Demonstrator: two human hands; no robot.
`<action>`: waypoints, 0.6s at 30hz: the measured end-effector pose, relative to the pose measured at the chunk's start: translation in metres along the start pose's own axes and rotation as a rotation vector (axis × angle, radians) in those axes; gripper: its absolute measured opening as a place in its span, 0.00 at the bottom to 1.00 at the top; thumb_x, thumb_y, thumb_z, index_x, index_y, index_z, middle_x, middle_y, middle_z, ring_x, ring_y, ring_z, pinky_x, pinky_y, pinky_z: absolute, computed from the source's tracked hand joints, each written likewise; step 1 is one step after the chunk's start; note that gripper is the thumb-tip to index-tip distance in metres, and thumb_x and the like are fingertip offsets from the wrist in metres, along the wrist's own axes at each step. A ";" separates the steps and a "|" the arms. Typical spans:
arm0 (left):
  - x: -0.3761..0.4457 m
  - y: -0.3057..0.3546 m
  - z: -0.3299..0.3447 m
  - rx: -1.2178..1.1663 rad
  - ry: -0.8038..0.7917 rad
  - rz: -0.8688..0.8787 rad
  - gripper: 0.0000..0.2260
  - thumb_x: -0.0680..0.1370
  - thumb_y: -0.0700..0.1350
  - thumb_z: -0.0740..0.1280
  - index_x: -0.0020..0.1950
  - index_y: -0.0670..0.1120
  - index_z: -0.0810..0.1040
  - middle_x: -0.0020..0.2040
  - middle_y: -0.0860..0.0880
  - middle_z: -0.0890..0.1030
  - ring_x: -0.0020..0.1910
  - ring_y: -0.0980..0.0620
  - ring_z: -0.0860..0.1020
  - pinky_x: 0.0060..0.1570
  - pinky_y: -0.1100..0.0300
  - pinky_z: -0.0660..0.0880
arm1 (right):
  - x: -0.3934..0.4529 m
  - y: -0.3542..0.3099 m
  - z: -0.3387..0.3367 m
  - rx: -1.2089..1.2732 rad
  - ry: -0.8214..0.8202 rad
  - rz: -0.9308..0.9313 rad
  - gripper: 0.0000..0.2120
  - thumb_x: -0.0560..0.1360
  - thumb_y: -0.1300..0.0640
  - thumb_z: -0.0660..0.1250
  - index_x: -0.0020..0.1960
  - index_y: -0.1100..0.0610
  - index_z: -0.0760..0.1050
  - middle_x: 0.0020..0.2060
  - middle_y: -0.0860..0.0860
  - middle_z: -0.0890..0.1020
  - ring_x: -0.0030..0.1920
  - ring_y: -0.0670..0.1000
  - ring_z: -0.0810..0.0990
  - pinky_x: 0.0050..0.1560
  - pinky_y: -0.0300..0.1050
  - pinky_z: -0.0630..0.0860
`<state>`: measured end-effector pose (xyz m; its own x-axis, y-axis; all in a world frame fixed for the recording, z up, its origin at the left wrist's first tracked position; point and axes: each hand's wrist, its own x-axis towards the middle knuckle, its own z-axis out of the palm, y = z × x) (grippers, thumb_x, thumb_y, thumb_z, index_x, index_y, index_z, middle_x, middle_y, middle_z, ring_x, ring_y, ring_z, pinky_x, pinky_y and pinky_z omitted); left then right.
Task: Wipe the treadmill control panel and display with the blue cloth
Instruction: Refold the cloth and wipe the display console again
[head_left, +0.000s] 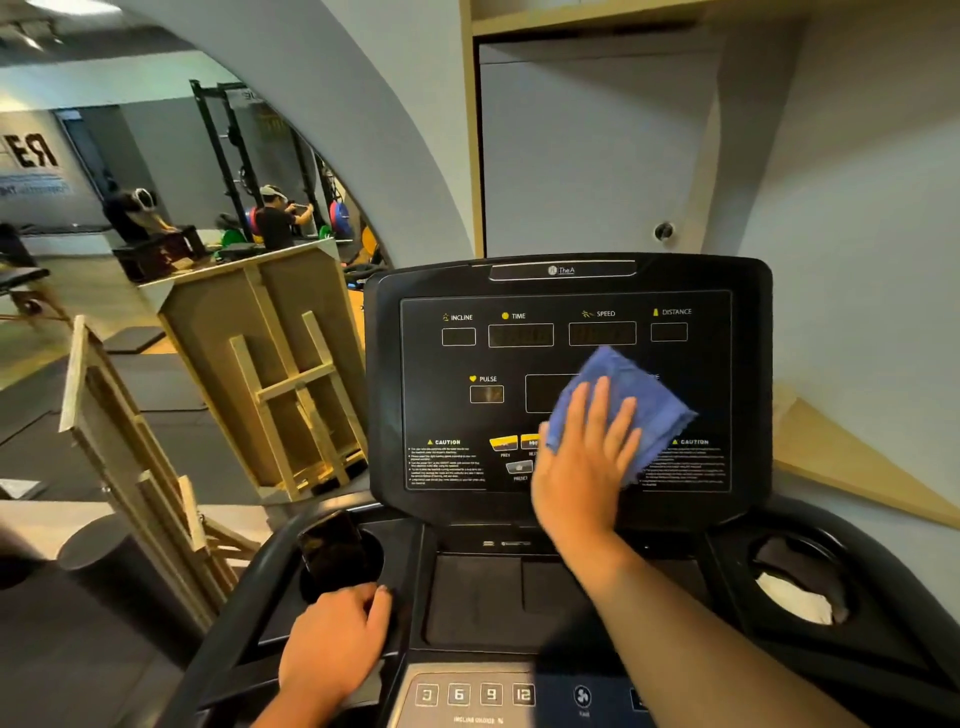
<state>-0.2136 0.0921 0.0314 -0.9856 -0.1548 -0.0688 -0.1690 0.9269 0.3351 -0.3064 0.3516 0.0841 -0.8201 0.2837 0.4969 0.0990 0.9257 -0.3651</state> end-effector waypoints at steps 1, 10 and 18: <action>-0.001 0.000 0.000 -0.004 0.007 0.001 0.20 0.84 0.58 0.55 0.42 0.53 0.81 0.38 0.52 0.83 0.37 0.57 0.79 0.42 0.56 0.75 | -0.006 -0.018 0.007 -0.009 -0.018 -0.055 0.35 0.80 0.43 0.50 0.81 0.59 0.52 0.81 0.59 0.52 0.79 0.68 0.47 0.77 0.68 0.47; 0.000 -0.001 0.003 0.007 0.032 0.012 0.21 0.84 0.57 0.56 0.37 0.51 0.79 0.35 0.51 0.82 0.33 0.56 0.78 0.34 0.61 0.69 | -0.044 -0.051 0.045 -0.263 -0.316 -1.089 0.35 0.80 0.45 0.60 0.82 0.54 0.52 0.82 0.53 0.52 0.81 0.60 0.43 0.78 0.61 0.39; -0.001 -0.004 0.003 -0.043 0.012 0.034 0.20 0.85 0.56 0.56 0.40 0.53 0.82 0.34 0.52 0.83 0.33 0.57 0.80 0.32 0.68 0.69 | -0.021 0.058 0.009 -0.271 -0.294 -1.060 0.31 0.82 0.49 0.57 0.82 0.50 0.51 0.82 0.49 0.53 0.81 0.54 0.44 0.78 0.56 0.42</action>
<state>-0.2116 0.0898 0.0275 -0.9908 -0.1277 -0.0449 -0.1352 0.9162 0.3772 -0.2888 0.3966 0.0451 -0.6601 -0.7128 0.2370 -0.6353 0.6981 0.3301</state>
